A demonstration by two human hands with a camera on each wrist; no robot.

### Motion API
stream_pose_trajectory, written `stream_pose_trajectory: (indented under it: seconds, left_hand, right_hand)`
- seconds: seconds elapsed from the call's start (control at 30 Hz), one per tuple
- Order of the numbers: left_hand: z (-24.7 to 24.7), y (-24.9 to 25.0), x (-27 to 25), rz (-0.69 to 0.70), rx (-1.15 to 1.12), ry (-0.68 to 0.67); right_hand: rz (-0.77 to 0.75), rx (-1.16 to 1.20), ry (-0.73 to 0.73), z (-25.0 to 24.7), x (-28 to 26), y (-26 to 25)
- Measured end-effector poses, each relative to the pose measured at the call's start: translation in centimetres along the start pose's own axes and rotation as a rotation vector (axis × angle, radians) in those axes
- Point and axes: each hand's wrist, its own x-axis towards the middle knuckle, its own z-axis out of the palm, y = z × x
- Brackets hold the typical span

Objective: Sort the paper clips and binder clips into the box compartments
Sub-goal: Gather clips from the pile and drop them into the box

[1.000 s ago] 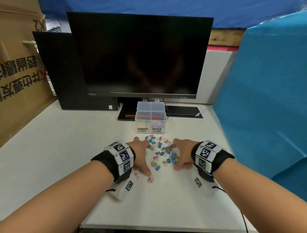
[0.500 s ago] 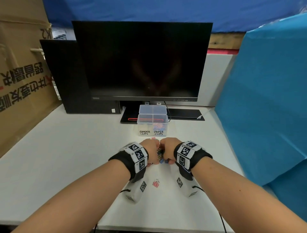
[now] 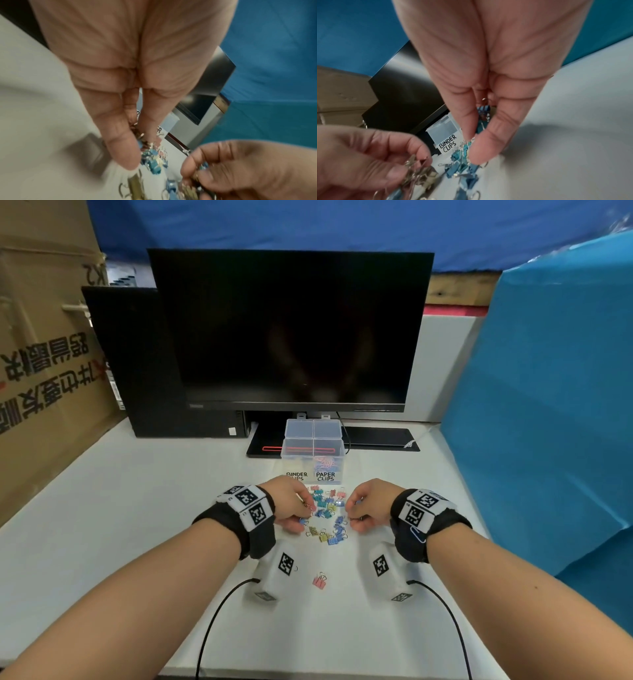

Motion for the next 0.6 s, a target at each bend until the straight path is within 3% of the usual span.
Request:
stream_pose_trajectory:
  seconds: [0.23, 0.4, 0.6]
  left_hand:
    - [-2.6, -1.3, -0.3, -0.05, -0.249, -0.097]
    - [-4.9, -0.9, -0.1, -0.009, -0.362, -0.149]
    - [-8.0, 1.8, 2.0, 0.098, -0.393, 0.046]
  right_hand:
    - [-0.016, 0.079, -0.035, -0.7, 0.0, 0.2]
    - [-0.051, 0.043, -0.089, -1.3, 0.6, -0.7]
    - [-0.136, 0.169, -0.108, -3.3, 1.7, -3.1]
